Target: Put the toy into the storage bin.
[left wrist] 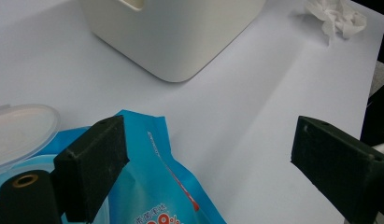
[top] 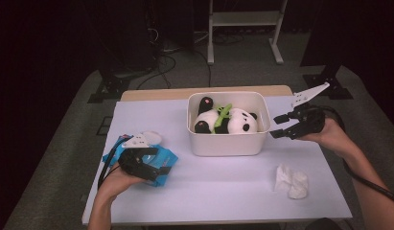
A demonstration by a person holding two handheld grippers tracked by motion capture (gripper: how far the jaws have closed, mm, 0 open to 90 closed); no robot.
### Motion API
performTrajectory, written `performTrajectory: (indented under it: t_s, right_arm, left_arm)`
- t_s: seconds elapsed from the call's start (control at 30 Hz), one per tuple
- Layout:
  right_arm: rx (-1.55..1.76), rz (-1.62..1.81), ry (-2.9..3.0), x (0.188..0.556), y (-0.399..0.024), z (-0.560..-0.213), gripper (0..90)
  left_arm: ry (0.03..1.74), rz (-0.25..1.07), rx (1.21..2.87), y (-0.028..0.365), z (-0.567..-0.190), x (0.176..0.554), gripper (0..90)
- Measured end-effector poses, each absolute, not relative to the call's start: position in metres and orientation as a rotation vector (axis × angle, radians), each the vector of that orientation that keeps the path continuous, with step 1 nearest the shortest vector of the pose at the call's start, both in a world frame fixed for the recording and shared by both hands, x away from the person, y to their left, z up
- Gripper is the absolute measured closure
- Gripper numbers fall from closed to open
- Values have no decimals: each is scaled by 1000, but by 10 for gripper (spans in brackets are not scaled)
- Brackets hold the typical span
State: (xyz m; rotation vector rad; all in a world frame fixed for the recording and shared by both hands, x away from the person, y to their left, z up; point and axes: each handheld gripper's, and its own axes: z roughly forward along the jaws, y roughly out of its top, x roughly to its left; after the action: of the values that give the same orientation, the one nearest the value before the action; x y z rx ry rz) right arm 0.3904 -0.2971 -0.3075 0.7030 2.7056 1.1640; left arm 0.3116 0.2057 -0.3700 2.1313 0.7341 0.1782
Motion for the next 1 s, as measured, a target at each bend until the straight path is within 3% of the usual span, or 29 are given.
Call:
performTrajectory:
  t_s: [1.0]
  right_arm:
    - [870, 1250, 2664, 360, -330, -359, 298]
  left_arm:
    - [729, 182, 2132, 203, -371, 312, 96]
